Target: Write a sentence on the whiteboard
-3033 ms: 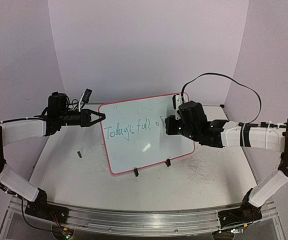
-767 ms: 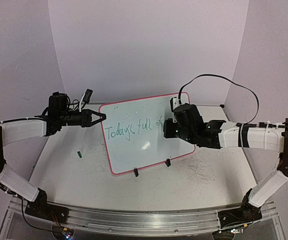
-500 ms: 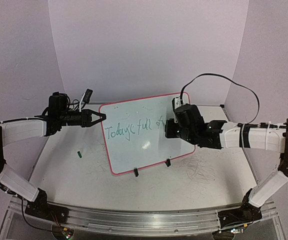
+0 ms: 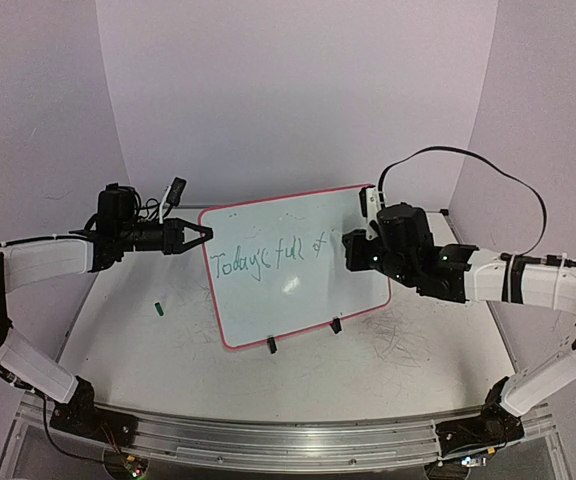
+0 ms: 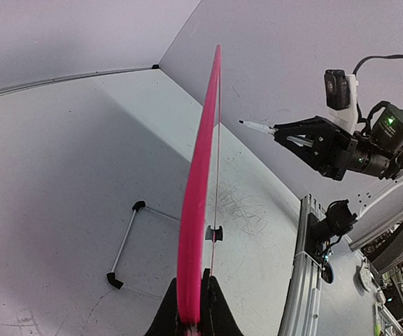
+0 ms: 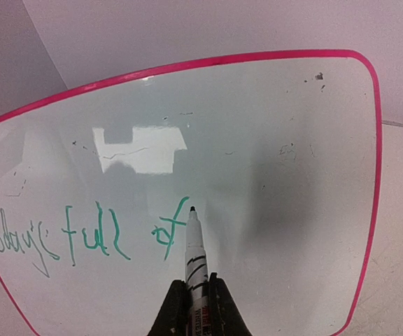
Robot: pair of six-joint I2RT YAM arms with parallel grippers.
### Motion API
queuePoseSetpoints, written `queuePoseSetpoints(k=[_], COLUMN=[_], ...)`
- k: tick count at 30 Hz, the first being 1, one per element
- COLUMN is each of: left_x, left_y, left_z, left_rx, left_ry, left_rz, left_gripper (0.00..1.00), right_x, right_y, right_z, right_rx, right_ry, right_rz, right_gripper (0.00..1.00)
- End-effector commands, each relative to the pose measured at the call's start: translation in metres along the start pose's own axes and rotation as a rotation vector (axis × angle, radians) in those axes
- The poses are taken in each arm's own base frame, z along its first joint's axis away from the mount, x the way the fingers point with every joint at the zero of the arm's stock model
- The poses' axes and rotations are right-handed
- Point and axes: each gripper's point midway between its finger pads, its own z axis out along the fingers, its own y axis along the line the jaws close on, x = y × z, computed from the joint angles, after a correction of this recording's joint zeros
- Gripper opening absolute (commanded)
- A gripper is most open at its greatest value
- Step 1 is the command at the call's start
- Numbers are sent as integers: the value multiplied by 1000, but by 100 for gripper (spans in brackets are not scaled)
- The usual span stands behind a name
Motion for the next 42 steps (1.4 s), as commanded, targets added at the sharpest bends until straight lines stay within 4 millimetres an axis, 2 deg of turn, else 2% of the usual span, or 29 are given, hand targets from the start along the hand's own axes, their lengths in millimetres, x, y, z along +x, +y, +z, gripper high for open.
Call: queuePoseSetpoints(k=[1,15,29,36,42], left_x=[6,6,7,6,6], left_y=[9,9,13,13,12], left_z=[4,5,6,6,5], left_rx=[-67,-67,-80,-80,-83], left_ry=[25,26,27,26,23], left_rz=[58,59,57,60,64], left_gripper=[0,0,0,0,0], right_x=[-10,5,3,2,-7], right_y=[9,-6,-12,-16,-14], right_z=[4,11,8,14,15], right_rx=[-16,53,60,64,66], right_ry=[-2,43,41,47,25], right_rz=[-19,-35,-46,-46,-49], right_gripper=[0,0,0,0,0])
